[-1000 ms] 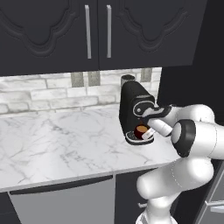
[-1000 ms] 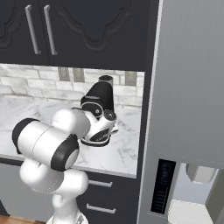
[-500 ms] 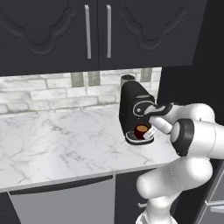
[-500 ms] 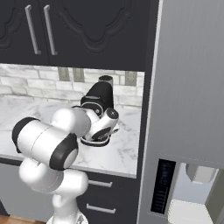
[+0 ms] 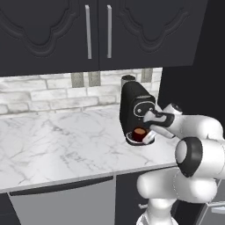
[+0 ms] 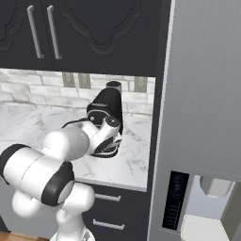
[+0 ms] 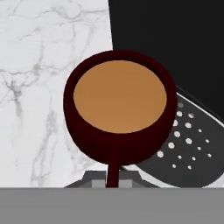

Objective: Pick up the brewed coffee from the coffee machine and place it next to the breakfast plate on the dining counter.

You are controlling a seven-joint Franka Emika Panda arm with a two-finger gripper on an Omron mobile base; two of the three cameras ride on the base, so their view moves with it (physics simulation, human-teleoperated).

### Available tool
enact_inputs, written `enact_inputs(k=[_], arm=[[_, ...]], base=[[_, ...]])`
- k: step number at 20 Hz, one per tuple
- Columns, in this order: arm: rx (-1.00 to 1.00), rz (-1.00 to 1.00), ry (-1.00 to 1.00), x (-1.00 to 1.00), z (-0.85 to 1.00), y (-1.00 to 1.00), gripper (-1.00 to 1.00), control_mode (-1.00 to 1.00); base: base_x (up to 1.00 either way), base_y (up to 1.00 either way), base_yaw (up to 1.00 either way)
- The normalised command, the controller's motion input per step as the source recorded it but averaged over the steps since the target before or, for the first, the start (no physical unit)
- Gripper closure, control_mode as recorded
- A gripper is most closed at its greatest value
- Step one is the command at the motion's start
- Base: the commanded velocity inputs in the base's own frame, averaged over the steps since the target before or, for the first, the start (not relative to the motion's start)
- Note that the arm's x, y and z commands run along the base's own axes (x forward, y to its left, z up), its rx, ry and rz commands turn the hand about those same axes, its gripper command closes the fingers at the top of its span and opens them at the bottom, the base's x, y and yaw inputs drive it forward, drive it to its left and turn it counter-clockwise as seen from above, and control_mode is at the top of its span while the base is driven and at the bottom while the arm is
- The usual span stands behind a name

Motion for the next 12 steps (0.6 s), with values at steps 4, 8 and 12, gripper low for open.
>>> enact_inputs(k=[4, 8, 12], arm=[[-0.04, 0.0, 0.0, -0.67, 0.3, 0.31, 1.0, -1.0], [0.0, 0.0, 0.0, -0.52, 0.68, 0.01, 1.0, -1.0], [0.0, 0.0, -0.01, -0.56, 0.85, 0.0, 1.0, -1.0]], base=[[0.0, 0.0, 0.0], [0.0, 0.0, 0.0], [0.0, 0.0, 0.0]])
